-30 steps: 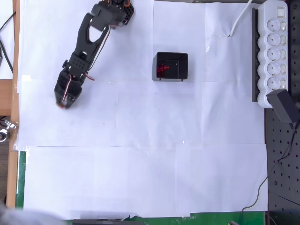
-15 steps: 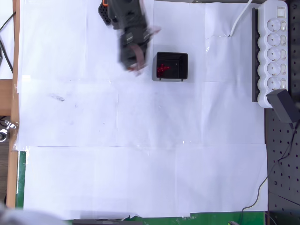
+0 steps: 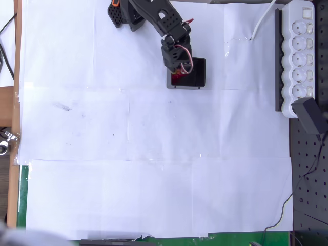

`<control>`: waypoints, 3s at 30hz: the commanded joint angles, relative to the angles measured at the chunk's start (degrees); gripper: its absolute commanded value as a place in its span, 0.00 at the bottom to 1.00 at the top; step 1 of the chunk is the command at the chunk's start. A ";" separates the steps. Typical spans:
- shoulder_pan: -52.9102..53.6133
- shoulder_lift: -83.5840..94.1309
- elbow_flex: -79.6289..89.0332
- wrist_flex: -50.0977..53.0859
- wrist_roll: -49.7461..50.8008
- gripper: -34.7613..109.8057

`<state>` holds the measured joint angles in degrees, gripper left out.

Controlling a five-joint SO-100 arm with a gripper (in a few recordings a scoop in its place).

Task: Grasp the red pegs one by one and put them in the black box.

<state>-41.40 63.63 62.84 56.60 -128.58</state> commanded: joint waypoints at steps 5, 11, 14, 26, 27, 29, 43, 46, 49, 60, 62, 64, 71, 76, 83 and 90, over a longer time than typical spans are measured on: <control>-3.34 1.05 1.85 -1.23 -0.88 0.29; -1.76 -1.93 3.16 2.55 -0.62 0.36; -0.18 -4.75 5.71 6.24 0.35 0.39; 29.71 -30.59 -6.94 2.55 16.88 0.39; 31.38 -34.19 -12.83 0.79 19.42 0.39; 33.66 -41.31 -23.38 -2.02 22.24 0.39; 40.96 -68.73 -59.68 -0.18 26.28 0.24; 40.52 -70.14 -61.35 5.98 26.28 0.24; 40.08 -72.07 -61.35 11.51 25.14 0.24; 39.55 -73.92 -61.35 18.98 26.02 0.24; 39.46 -73.92 -61.35 18.98 26.02 0.24; 39.38 -73.92 -61.35 18.98 26.02 0.24; 39.38 -73.92 -61.35 18.98 26.02 0.24; 39.38 -73.92 -61.35 18.98 26.02 0.24; 39.38 -73.92 -61.35 18.98 26.02 0.24; 39.38 -73.92 -61.35 18.98 26.02 0.24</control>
<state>-1.67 -9.93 2.11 74.79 -102.13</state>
